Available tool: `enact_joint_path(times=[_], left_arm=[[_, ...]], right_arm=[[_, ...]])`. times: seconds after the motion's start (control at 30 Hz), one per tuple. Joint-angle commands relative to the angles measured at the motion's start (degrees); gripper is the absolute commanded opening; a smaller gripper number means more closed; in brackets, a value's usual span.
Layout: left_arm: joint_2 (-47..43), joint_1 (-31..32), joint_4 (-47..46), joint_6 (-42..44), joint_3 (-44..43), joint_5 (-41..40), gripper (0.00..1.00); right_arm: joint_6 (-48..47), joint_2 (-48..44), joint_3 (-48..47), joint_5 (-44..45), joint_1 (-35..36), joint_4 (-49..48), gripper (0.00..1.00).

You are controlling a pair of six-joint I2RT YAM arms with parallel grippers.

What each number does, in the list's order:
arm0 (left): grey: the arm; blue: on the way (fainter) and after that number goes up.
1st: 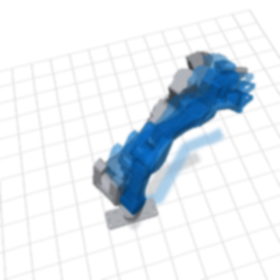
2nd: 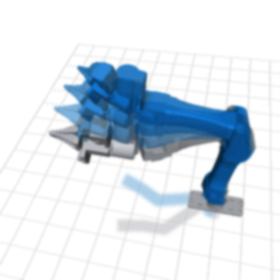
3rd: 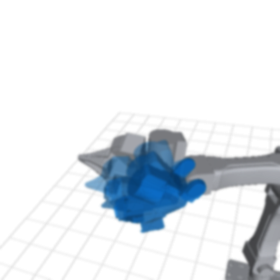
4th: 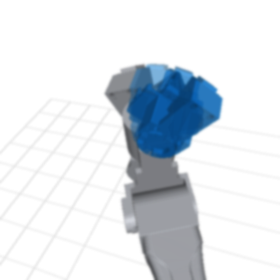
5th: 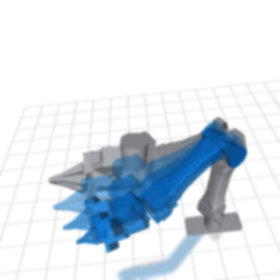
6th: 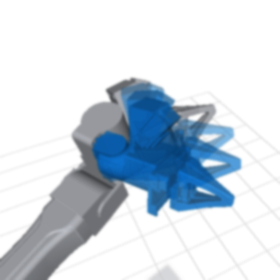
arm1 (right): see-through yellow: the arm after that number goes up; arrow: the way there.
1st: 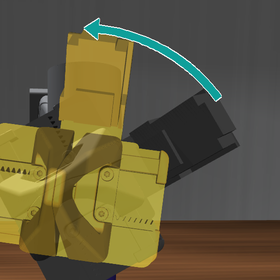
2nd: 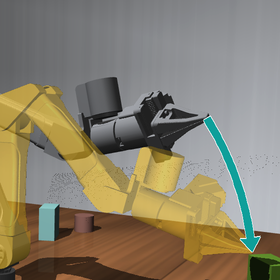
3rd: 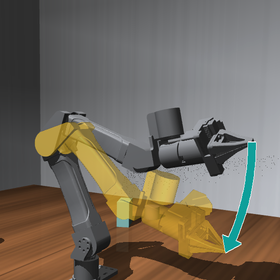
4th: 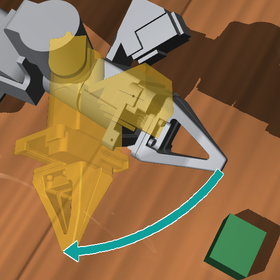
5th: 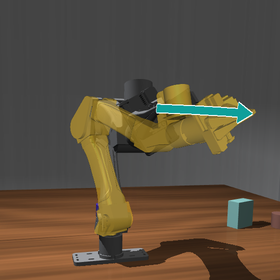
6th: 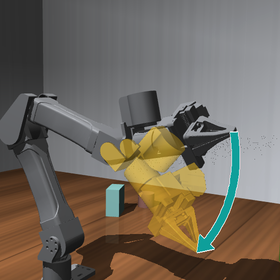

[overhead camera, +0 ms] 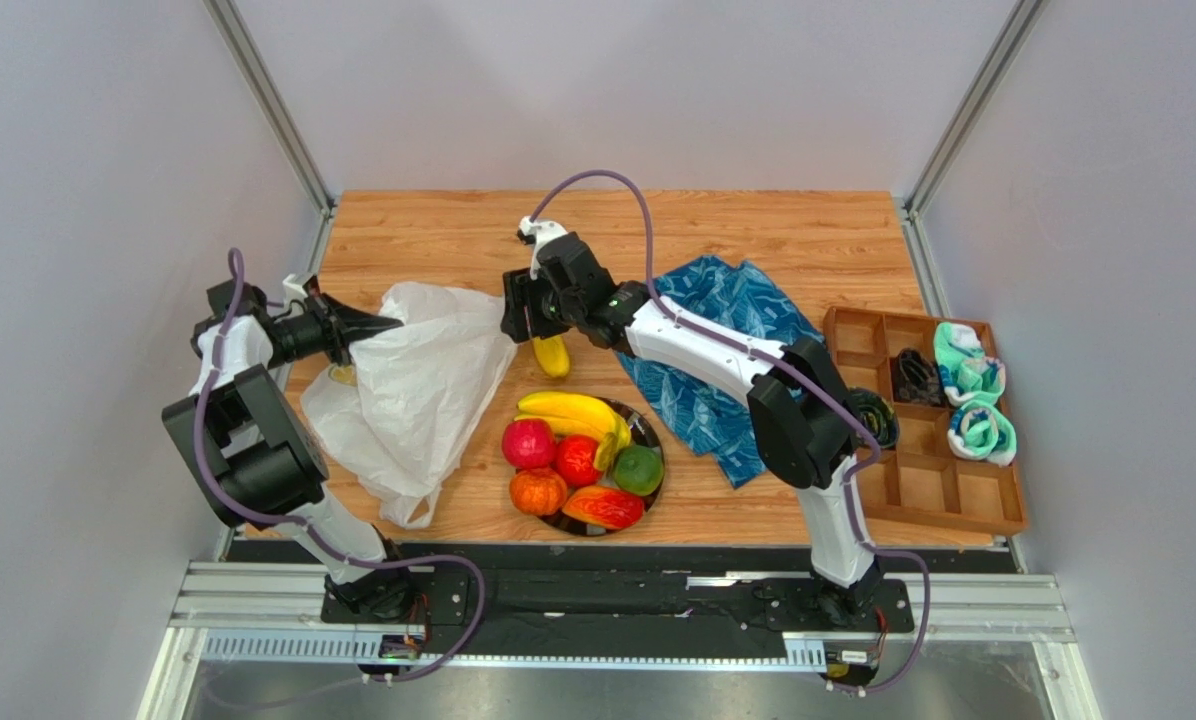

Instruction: Take the fake fruits out of the plastic bag

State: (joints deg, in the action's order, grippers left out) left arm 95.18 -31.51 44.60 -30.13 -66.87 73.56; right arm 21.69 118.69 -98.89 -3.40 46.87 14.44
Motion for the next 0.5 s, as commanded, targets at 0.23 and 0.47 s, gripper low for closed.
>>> enact_joint_path(times=[0.23,0.47], left_arm=[[-4.29,-3.91,-10.42,-10.84,5.44,1.43,0.00],[-7.02,-9.19,-7.42,-6.34,3.06,-10.44,0.39]], right_arm=[[-31.24,3.55,-22.12,0.51,-3.36,34.92,0.70],[-39.08,11.98,-32.94,-5.90,-4.42,43.83,1.00]])
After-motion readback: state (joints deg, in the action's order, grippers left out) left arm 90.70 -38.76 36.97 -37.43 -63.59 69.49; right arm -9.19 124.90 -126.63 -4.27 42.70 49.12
